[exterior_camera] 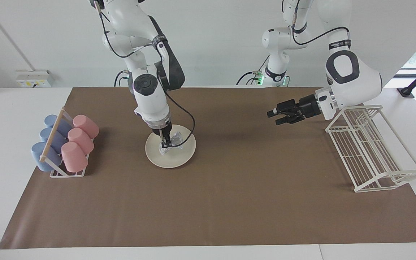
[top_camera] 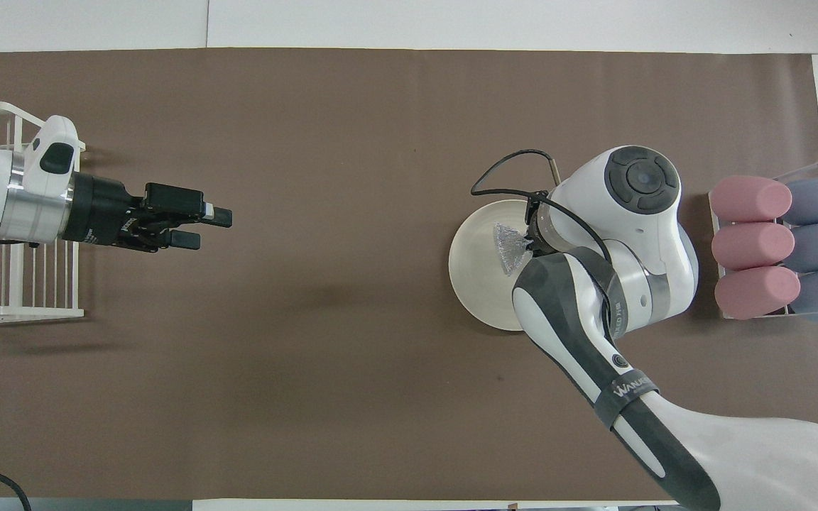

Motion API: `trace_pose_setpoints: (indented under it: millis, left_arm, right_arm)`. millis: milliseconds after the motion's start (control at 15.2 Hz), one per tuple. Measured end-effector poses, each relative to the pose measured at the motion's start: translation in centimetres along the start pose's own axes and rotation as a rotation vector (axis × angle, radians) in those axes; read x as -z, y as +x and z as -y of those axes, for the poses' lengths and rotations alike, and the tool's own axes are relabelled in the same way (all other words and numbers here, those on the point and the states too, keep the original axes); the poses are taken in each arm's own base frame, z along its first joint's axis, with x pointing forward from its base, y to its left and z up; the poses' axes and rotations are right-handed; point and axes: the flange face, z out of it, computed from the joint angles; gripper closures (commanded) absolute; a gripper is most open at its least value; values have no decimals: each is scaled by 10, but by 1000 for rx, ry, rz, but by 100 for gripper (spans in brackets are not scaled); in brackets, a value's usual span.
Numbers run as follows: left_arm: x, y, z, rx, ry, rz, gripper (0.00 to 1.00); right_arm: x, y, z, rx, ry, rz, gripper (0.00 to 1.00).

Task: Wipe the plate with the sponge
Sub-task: 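Rub the sponge across the plate center with the right gripper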

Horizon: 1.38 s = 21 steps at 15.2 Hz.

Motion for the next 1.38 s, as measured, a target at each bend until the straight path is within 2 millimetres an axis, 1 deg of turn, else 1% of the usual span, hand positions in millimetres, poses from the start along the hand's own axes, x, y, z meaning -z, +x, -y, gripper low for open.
trace_pose_setpoints:
  millis: [132,263,526,658,789,986,1184,1381]
  left_arm:
    - [15,0,-4,10,128,-34,0]
    - [30,-3,-10,11,241,-73,0]
    - [61,-12,-15,-9,437,-97,0]
    - [75,-16,-16,-16,513,-97,0]
    - [88,-21,-18,-16,571,-84,0]
    - [102,-28,-25,-12,595,-67,0]
    - [106,-33,-31,-17,595,-71,0]
    - [107,-35,-33,-4,594,-78,0]
  right_arm:
    - [-13,11,-8,1,8,-1,100]
    - [-20,16,-15,12,11,-3,100]
    - [-24,17,-20,16,38,-1,100]
    - [-26,12,-21,20,54,4,100]
    - [-28,-5,-23,26,76,22,100]
    - [-31,-32,-25,7,102,36,100]
    - [-34,-59,-26,-11,116,63,100]
    - [-36,-75,-26,-28,132,73,100]
